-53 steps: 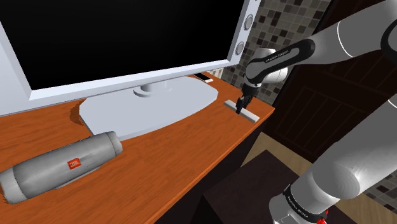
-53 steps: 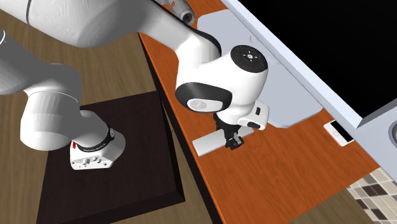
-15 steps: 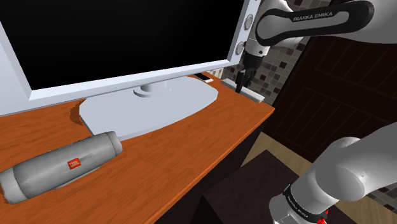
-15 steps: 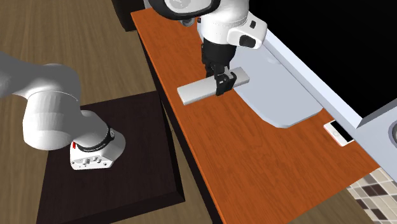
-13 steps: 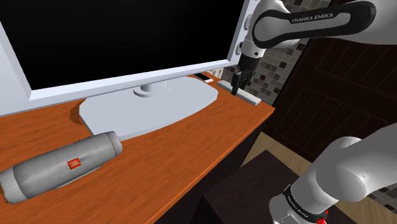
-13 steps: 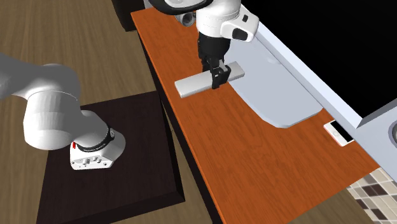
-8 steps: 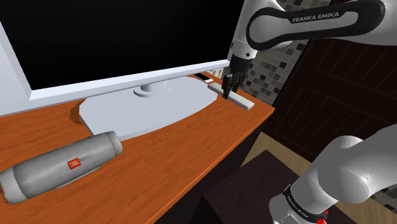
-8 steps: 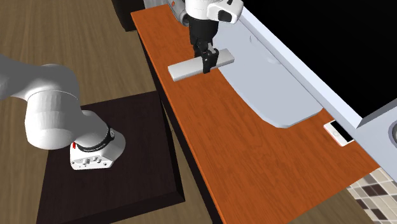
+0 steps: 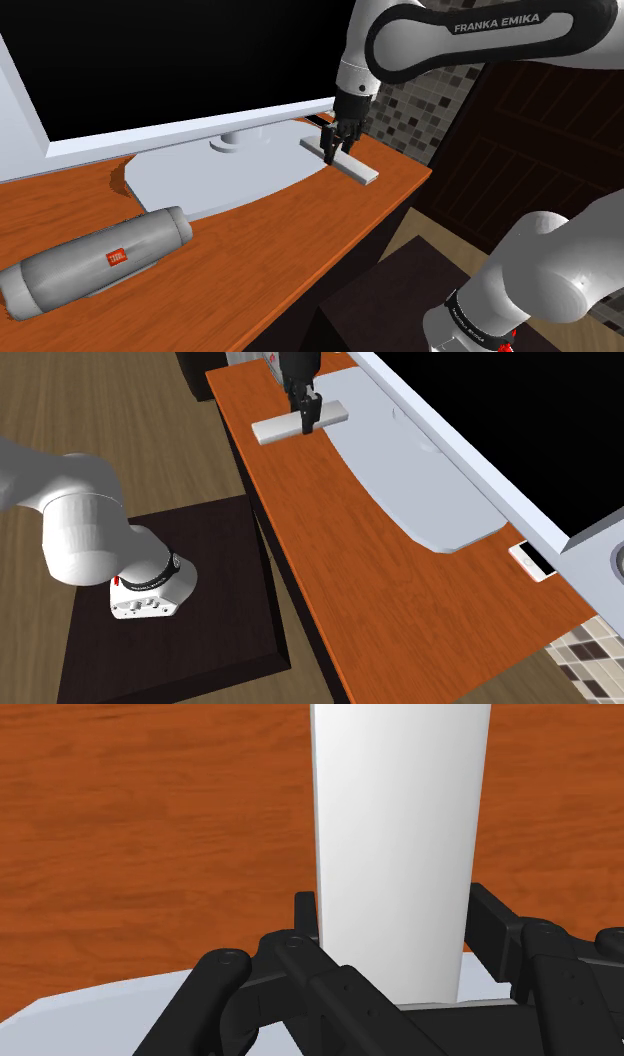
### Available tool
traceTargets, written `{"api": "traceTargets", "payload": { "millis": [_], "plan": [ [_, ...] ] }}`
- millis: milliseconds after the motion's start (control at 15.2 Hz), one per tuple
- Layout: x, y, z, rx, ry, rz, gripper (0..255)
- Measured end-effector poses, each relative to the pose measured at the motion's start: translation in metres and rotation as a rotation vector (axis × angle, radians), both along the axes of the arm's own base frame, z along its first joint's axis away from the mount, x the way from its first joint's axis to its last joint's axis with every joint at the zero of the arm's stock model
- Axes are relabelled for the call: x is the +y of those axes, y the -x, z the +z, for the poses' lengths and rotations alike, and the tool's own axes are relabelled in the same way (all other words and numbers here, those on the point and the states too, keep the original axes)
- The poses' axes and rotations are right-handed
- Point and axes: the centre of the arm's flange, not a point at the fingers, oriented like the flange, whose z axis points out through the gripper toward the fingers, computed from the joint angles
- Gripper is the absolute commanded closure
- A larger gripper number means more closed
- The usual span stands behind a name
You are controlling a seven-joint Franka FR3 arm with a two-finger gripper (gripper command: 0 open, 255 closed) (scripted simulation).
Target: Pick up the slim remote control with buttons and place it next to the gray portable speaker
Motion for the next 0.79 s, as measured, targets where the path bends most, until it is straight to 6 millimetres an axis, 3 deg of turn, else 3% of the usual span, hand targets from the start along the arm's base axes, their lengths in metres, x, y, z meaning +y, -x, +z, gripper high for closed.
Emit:
{"api": "traceTargets", "payload": {
  "millis": [792],
  "plan": [
    [0.16,0.022,0.0,0.0,0.0,0.0,255]
  ]
}}
